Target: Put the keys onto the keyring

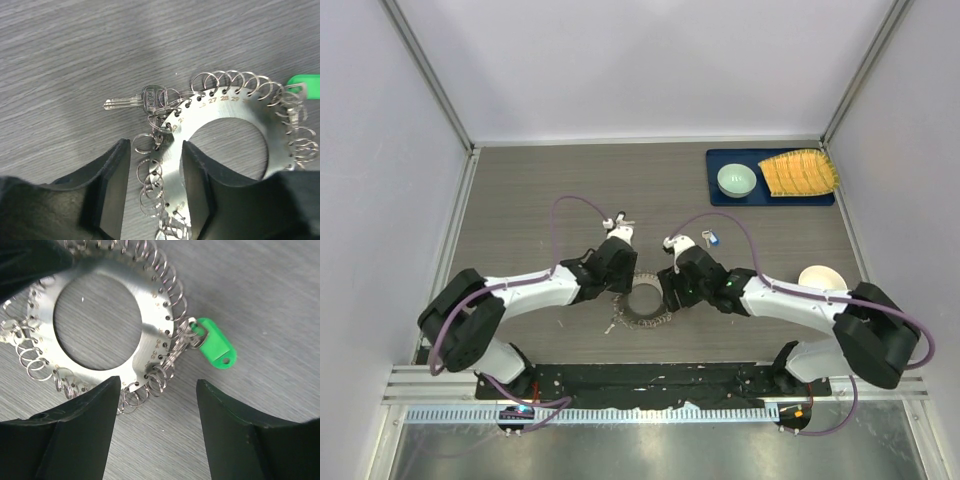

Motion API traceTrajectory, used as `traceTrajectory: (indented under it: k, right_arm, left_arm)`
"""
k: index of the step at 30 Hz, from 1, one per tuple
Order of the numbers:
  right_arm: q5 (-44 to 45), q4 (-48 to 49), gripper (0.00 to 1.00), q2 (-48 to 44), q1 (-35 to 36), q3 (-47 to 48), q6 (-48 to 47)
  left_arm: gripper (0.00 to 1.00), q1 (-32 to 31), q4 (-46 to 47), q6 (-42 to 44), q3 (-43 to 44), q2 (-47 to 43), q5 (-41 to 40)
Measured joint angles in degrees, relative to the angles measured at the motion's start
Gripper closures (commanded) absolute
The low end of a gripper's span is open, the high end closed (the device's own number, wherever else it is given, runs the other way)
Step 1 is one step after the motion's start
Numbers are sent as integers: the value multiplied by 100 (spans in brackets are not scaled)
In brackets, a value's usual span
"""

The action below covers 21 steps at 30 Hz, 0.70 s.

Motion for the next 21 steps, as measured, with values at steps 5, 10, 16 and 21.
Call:
traceTrajectory:
  k: [5, 10, 16, 21]
  right_arm:
    - [315, -286, 31, -378, -4, 291, -103]
    - [492, -334, 31, -363, -4, 584, -247]
    - [551, -308, 31, -188, -7, 706, -321]
    - [551, -302, 31, -151, -4, 706, -354]
  left_arm:
    - [41, 2, 4, -83, -190, -839, -245]
    - [50, 2, 39, -520, -297, -1425, -704]
    - [54, 11, -50, -1185, -267, -999, -868]
    - [68, 11, -92, -1349, -144, -496, -846]
